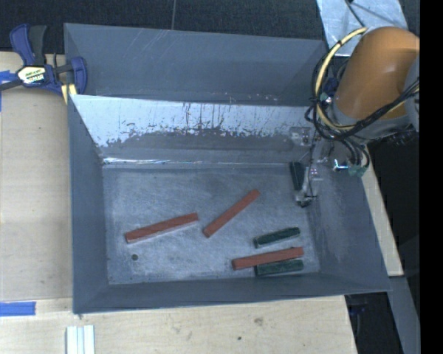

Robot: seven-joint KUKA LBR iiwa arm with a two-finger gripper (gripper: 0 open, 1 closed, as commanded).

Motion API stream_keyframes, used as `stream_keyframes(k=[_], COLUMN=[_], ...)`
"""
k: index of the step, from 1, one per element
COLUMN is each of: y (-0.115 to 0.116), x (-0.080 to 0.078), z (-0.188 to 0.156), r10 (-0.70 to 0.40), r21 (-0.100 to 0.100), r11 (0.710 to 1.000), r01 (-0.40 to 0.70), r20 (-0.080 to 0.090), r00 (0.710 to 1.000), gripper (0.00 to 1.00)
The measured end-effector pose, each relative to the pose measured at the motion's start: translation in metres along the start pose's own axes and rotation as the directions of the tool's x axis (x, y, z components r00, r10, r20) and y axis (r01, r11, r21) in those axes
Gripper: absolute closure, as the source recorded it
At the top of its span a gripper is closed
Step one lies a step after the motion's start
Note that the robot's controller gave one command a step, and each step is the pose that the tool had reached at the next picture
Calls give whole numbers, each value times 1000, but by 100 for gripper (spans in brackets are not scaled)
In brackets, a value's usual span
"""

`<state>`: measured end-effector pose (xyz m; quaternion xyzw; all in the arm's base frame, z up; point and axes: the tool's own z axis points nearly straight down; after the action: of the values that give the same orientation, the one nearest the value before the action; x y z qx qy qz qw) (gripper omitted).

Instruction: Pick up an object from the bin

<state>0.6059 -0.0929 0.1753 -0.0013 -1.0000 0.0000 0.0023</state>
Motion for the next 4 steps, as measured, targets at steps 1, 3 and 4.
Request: stream_keyframes(k=[1,3,4], y=[27,100,100], x=[-5,36,35], z=[103,105,104], r10=[-209,-572,-572], r21=[-1,1,2], r11=[978,820,820], r01=[209,572,572], r20=[2,5,6], r00=[978,820,820], gripper=[0,0,100])
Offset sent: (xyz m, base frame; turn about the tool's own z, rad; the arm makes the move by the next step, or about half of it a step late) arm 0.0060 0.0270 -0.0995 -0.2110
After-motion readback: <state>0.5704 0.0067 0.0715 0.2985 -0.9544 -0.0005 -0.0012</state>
